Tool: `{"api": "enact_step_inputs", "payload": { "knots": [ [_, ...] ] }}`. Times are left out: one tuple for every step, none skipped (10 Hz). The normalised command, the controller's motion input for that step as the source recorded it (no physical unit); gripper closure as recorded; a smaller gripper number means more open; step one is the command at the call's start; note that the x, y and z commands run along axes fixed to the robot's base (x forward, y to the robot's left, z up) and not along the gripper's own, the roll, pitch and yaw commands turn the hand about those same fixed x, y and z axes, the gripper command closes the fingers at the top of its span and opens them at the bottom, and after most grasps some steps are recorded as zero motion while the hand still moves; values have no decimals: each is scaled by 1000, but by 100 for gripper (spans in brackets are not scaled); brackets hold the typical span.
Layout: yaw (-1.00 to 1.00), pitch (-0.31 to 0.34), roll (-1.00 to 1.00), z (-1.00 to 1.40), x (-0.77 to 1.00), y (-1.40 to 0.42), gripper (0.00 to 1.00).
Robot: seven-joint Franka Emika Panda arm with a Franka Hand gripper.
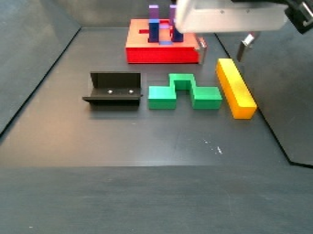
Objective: Pick up the yellow object. Move up. Move to above the board. Insert the yellow object.
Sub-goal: Pick up the yellow object.
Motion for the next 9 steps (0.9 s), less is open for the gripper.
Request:
{"api": "enact_step_inputs", "payload": {
  "knots": [
    [0,-100,0,-174,-366,-17,0],
    [0,-60,-16,-106,-126,14,0],
    [0,-7,0,-114,-71,46,0],
    [94,0,3,-269,-6,117,0],
    [180,0,53,-349,-83,206,0],
    [249,0,21,-320,-71,251,0],
    [43,0,0,-243,-234,0,0],
    [0,0,66,-260,-160,-163,0],
    [0,0,119,-271,-249,-303,0]
  ]
}}
